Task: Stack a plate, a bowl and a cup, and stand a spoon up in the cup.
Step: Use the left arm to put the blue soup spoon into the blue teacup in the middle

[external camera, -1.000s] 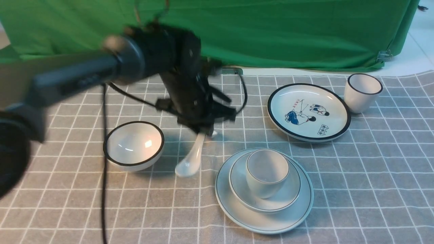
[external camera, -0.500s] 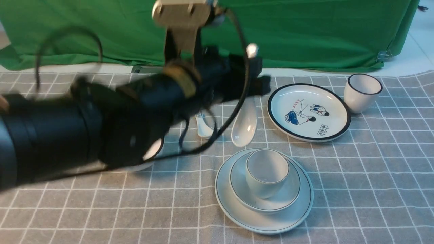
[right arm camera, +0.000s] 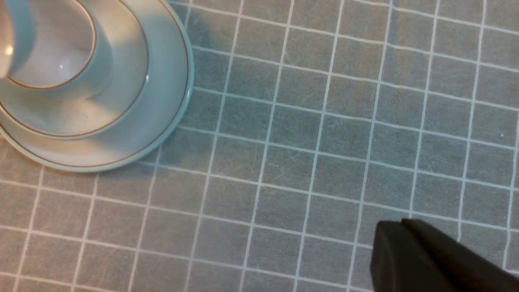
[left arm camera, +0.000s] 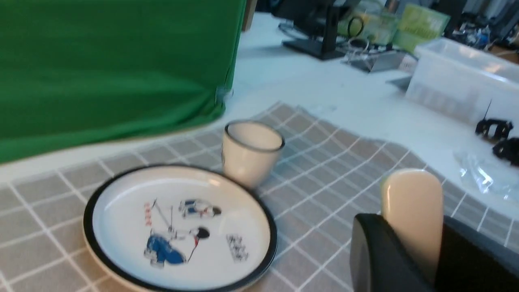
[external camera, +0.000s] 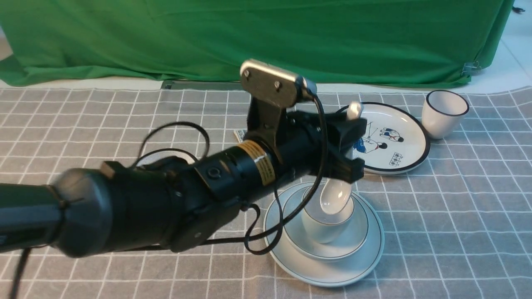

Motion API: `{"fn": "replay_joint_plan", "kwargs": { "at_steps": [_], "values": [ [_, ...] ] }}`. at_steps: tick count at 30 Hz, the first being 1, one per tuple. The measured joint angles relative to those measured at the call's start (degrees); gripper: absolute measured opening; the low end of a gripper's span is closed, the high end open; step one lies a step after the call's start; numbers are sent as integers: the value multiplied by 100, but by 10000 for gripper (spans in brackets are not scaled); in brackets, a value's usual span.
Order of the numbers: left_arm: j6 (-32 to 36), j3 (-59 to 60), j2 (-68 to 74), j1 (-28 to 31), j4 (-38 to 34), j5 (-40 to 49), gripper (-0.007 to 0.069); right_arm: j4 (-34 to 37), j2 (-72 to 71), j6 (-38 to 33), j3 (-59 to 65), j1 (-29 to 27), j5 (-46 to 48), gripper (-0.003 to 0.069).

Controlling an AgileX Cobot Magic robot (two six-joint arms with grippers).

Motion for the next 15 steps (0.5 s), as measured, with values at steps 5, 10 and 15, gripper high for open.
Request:
{"fn": "replay_joint_plan", "kwargs": {
  "at_steps": [5, 10, 15],
  "values": [
    [107, 0, 296, 0, 4, -7, 127, 6, 0, 0, 0, 0, -2, 34],
    [231, 0, 565, 0, 4, -76, 144, 6, 0, 0, 0, 0, -7, 35],
    [244, 0, 620, 0, 4, -129, 237, 6, 0, -18, 0, 0, -7, 45]
  ]
}}
